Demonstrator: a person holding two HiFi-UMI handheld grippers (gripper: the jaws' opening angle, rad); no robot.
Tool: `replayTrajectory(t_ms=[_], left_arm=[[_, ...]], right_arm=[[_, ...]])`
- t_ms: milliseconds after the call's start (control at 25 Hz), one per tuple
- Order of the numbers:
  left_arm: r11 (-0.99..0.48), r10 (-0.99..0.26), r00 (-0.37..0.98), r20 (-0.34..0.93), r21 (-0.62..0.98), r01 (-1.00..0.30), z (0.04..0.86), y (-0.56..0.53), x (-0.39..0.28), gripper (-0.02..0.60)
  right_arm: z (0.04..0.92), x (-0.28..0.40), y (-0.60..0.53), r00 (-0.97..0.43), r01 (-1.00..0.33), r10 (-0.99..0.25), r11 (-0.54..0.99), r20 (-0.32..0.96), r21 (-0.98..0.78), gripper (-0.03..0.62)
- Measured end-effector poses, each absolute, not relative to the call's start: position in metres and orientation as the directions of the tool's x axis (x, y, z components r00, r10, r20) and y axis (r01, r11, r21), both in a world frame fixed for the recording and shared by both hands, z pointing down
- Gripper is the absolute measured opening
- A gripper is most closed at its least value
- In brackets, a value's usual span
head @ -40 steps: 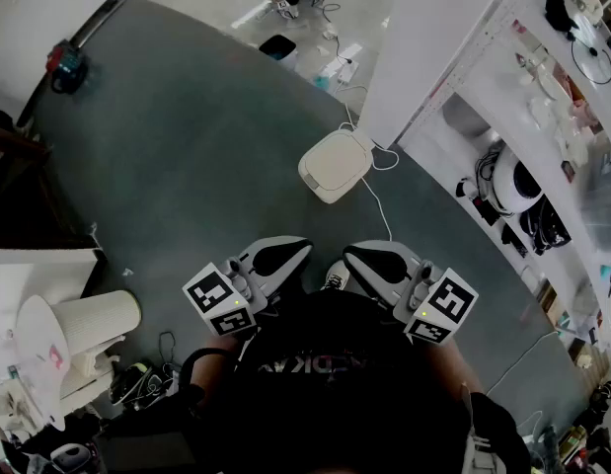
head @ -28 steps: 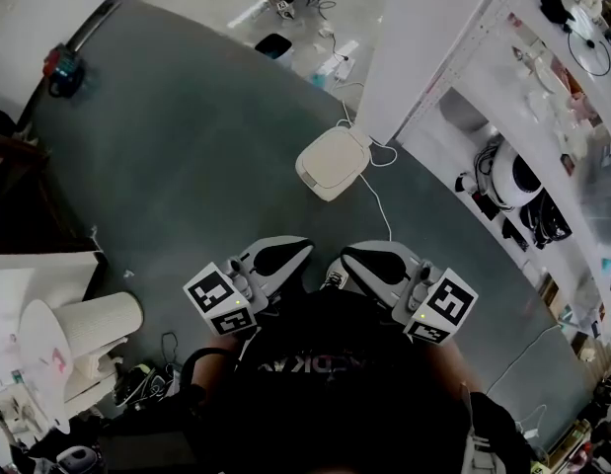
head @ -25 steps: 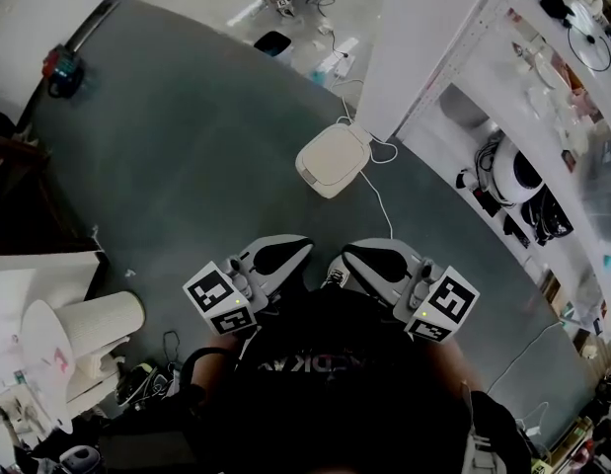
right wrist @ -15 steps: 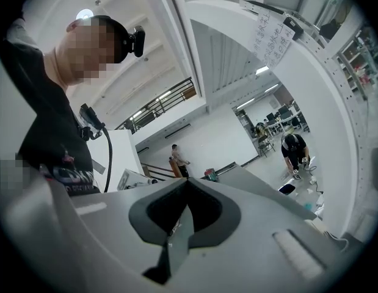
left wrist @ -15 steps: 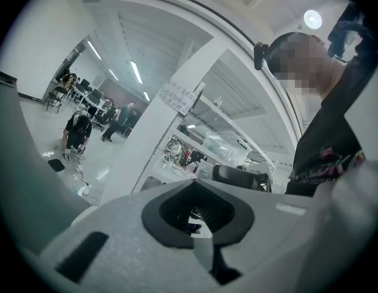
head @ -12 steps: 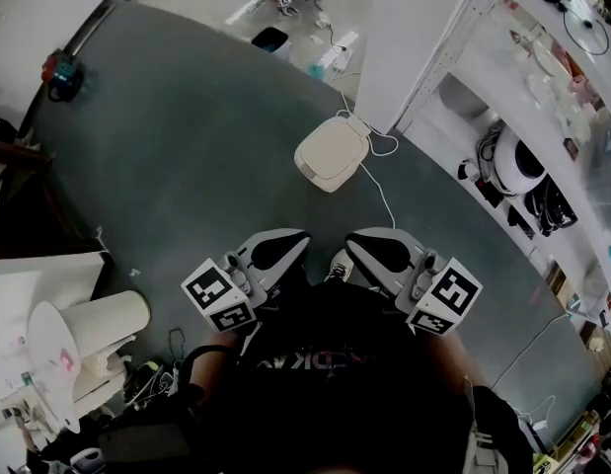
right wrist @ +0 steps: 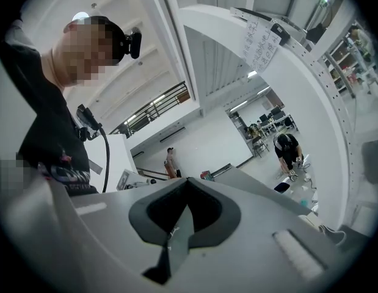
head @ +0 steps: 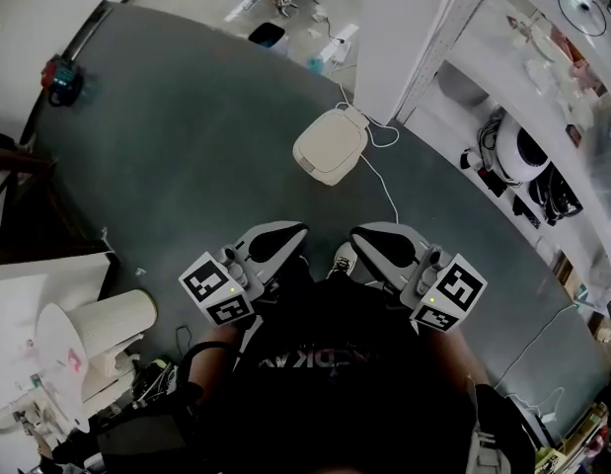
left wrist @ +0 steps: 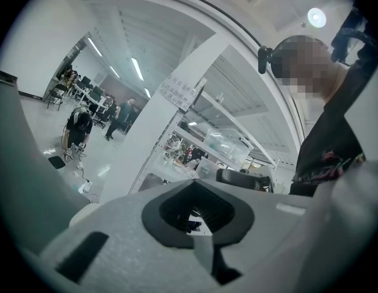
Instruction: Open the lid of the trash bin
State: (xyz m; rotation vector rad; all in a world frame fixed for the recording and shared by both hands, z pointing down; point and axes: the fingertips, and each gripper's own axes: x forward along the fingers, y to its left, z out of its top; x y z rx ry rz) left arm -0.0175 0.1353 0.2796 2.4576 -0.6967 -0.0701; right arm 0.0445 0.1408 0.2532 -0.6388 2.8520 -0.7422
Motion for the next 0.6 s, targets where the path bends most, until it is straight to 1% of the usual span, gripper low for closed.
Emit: replayTrajectory(t_ms=[400,600], left_arm=[[-0.672,-0.528,0.844,0.098,0.560,-0.485,0.282,0.123,-0.018,0.003],[-0.653,-0.540,0.835,0.106,0.573,-0.495,0.288,0.112,-0.031,0.003]], right_arm=[[0.253,0.059,0.140,-0.901,-0.375,-0.433,0.786,-0.006,-0.492,0.008],[0.257,0.056,0.132,-0.891,-0.392,-0.453,0.770,0.000,-0.503,0.008]])
